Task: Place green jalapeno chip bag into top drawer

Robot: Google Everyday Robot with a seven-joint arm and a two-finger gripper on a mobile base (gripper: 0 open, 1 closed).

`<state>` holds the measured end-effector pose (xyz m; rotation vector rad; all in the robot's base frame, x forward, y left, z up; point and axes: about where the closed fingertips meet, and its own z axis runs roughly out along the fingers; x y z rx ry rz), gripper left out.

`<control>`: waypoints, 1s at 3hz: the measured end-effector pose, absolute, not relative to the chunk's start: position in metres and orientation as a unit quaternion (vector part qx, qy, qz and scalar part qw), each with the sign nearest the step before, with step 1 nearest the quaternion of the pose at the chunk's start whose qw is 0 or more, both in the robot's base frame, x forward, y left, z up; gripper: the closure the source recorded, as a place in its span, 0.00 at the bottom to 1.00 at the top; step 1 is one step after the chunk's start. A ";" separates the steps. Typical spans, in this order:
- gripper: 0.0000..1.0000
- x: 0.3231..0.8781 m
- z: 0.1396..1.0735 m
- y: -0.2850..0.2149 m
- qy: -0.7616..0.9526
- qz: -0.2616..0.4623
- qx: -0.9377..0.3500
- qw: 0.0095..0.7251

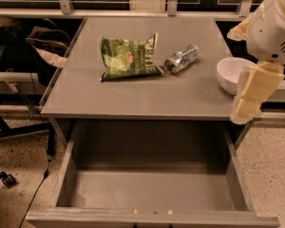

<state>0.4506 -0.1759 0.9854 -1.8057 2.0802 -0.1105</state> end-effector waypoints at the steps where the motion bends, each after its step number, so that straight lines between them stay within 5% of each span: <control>1: 0.00 0.451 0.985 -0.176 0.741 -0.039 -0.643 0.191; 3: 0.00 0.499 0.987 -0.147 0.719 -0.009 -0.659 0.220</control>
Offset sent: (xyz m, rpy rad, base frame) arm 0.0609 0.0312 -0.0005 0.1004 0.0013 0.0988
